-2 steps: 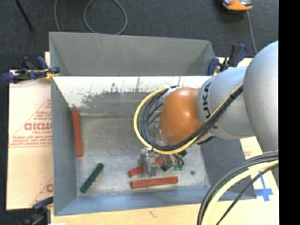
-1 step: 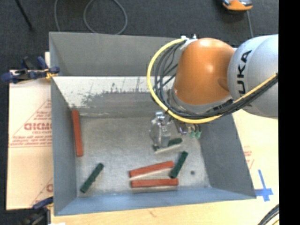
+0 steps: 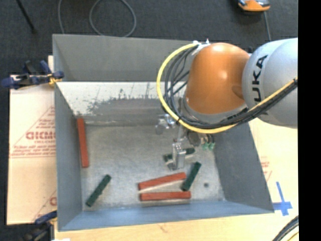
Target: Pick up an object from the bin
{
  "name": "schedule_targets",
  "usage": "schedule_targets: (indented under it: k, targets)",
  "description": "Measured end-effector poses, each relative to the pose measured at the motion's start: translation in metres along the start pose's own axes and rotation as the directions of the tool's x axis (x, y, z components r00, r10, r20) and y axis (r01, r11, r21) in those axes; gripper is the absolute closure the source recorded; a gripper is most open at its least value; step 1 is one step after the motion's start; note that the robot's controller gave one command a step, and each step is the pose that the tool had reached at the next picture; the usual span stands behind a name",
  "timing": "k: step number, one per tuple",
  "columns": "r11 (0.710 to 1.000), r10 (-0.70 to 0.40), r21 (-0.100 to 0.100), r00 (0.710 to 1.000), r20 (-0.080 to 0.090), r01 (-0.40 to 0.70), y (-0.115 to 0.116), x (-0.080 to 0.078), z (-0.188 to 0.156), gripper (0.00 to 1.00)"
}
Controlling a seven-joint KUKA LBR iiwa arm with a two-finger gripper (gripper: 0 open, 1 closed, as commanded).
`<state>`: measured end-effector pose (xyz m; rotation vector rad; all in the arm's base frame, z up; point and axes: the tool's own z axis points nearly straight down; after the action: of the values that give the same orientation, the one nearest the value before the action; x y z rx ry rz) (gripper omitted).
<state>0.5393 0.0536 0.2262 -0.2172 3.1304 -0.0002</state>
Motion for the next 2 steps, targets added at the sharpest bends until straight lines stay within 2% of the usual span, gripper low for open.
schedule_targets:
  k: [1,2]
  targets:
    - [0.966,-0.259,-0.002,0.966,-0.007,0.259,0.0005,0.0073,0.1550,0.00]
    - [0.967,-0.255,0.000,0.967,0.002,0.255,0.0006,0.0043,0.1506,1.00]
